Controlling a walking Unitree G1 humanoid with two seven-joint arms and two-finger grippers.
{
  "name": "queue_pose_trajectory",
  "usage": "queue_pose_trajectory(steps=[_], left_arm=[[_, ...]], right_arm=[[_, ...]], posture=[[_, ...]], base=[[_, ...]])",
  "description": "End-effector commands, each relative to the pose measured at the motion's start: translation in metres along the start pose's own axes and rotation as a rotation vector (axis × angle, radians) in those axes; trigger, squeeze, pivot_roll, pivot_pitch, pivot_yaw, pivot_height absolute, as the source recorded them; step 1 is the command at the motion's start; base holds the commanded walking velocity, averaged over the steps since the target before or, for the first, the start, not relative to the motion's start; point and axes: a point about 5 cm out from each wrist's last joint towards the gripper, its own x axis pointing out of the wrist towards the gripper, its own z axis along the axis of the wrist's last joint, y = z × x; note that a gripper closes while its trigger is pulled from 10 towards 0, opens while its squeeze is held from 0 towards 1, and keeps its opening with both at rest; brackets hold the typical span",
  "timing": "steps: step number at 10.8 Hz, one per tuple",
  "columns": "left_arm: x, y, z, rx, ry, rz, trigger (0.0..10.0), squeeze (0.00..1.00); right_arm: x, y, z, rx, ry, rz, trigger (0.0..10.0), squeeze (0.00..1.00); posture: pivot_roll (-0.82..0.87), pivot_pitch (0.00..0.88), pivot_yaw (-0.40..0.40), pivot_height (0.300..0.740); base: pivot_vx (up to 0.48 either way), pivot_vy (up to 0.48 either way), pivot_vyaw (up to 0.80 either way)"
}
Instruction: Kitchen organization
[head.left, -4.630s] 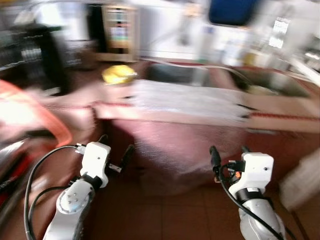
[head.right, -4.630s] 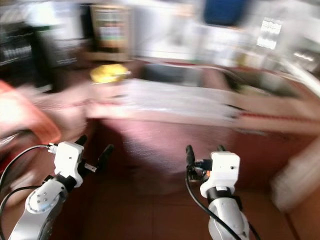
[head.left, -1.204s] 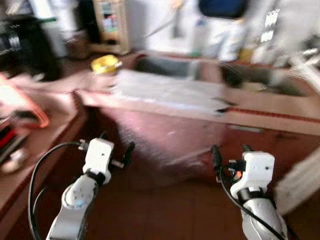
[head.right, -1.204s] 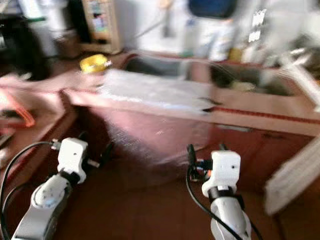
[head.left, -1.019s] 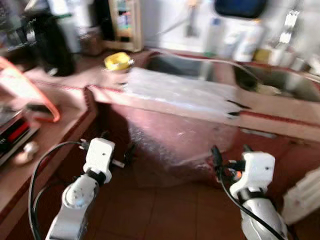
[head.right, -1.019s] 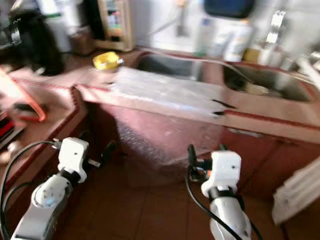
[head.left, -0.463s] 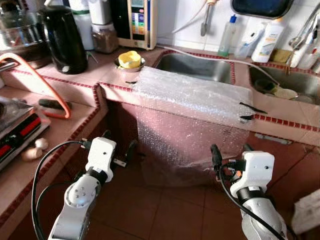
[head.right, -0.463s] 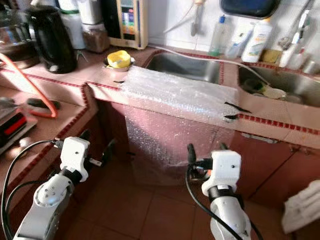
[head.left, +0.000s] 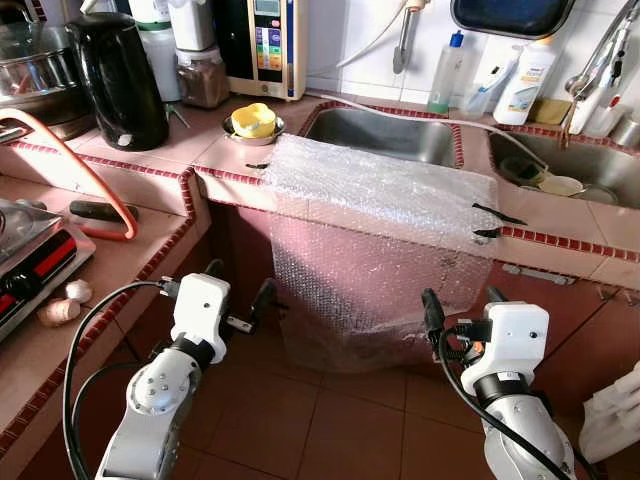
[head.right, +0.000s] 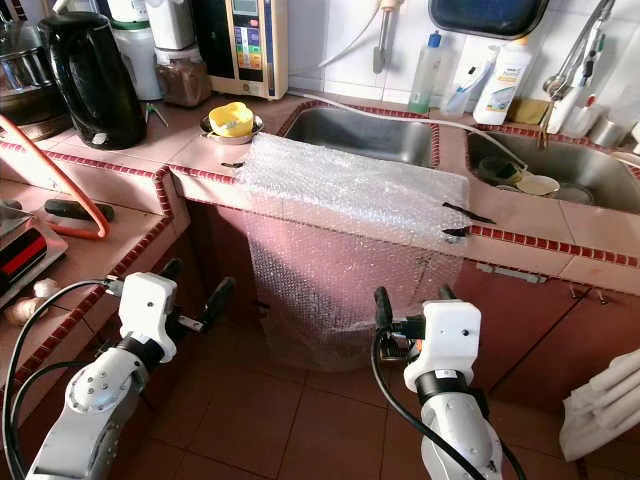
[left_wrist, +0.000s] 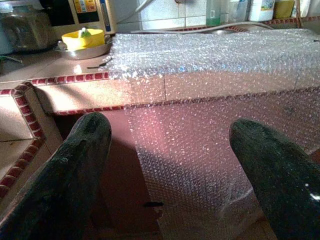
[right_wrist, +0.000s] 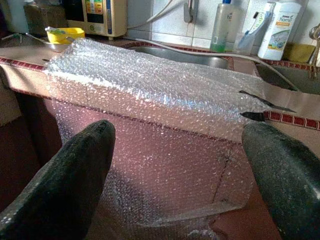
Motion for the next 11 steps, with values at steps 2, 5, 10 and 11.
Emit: queue_pose_trajectory(steps=[2, 5, 10, 11], left_arm=[[0.0022, 0.0000, 0.0007, -0.012, -0.004, -0.009, 10.0, 0.00], [0.0035, -0.0005, 0.0004, -0.018, -0.006, -0.016, 10.0, 0.00], [0.0044, -0.0015, 0.0005, -0.026, -0.010, -0.029, 10.0, 0.00], [0.0043, -0.0019, 0.0004, -0.027, -0.010, -0.032, 10.0, 0.00]], right_arm=[[0.0019, -0.0032, 0.0052, -0.009, -0.020, -0.006, 10.0, 0.00], [0.0033, -0.0028, 0.0056, -0.016, -0.024, 0.000, 10.0, 0.00], [0.0030, -0.0024, 0.0058, -0.015, -0.025, -0.005, 10.0, 0.00], [0.0029, -0.0022, 0.0057, -0.014, -0.026, -0.006, 10.0, 0.00]], posture=[[0.07, 0.000, -0.034, 0.740], [0.07, 0.000, -0.035, 0.740], [0.07, 0.000, -0.028, 0.740], [0.07, 0.000, -0.026, 0.740]], base=[[0.000, 0.000, 0.00], [0.000, 0.000, 0.00], [0.269, 0.000, 0.00], [0.277, 0.000, 0.00]])
